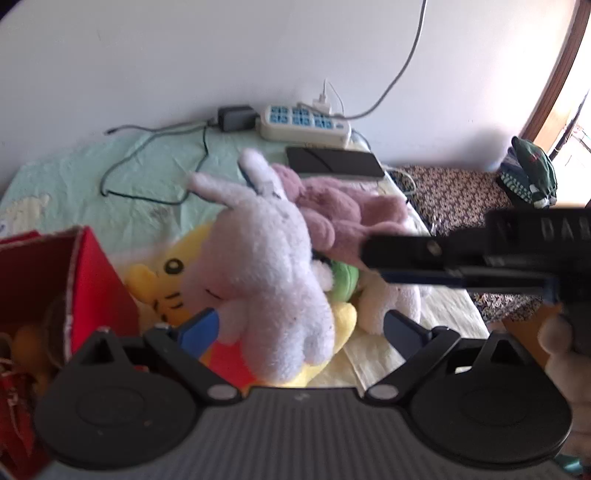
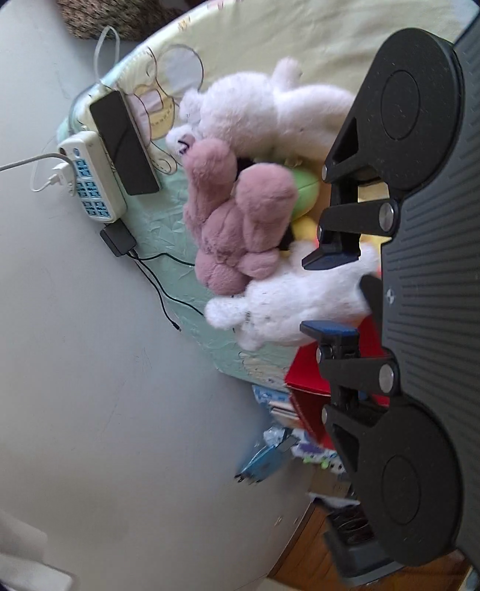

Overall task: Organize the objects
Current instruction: 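Grasp the white bunny plush with the right tool and lift it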

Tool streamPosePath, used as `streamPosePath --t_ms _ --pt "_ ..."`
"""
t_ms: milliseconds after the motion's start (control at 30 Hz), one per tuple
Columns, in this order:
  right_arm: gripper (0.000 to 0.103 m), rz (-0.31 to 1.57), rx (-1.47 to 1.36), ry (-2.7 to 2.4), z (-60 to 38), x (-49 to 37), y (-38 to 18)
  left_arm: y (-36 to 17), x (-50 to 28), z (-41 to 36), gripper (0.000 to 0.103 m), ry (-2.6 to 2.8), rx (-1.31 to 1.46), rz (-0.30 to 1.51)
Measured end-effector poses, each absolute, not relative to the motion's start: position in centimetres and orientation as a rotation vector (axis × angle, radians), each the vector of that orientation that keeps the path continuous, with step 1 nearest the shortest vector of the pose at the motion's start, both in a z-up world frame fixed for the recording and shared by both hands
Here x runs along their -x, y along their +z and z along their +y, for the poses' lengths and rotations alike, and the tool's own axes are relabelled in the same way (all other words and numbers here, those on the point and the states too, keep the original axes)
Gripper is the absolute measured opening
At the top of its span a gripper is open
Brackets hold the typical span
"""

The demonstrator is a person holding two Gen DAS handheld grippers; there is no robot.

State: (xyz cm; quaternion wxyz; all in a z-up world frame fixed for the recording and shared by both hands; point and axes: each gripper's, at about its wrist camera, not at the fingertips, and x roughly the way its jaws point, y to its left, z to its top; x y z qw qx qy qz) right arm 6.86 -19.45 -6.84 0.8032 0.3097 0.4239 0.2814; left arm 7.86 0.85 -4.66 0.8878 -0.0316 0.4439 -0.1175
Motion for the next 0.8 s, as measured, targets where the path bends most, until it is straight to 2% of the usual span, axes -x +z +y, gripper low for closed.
streamPosePath --t_ms 133,200,300,633,700,800 --pt "0.038 0.929 -0.688 0.615 -18.8 -8.3 -7.3 -5.5 -9.0 1.0 0.097 -0.224 0.069 0.952" --pt "0.046 0.936 -0.681 0.631 -18.5 -8.7 -7.4 -5.8 -9.4 1.1 0.098 -0.216 0.071 0.959" --pt "0.053 0.936 -0.668 0.644 -18.2 -9.2 -7.5 -6.3 -10.1 1.2 0.098 -0.215 0.075 0.975" --pt "0.054 0.949 -0.650 0.659 -17.9 -10.7 -8.7 -7.6 -11.5 0.9 0.098 -0.208 0.078 1.025" --pt "0.058 0.956 -0.636 0.664 -17.5 -11.0 -8.9 -7.8 -11.7 0.9 0.098 -0.204 0.077 1.031" --pt "0.062 0.957 -0.600 0.667 -16.8 -11.5 -9.2 -8.0 -12.0 0.8 0.090 -0.194 0.066 1.037"
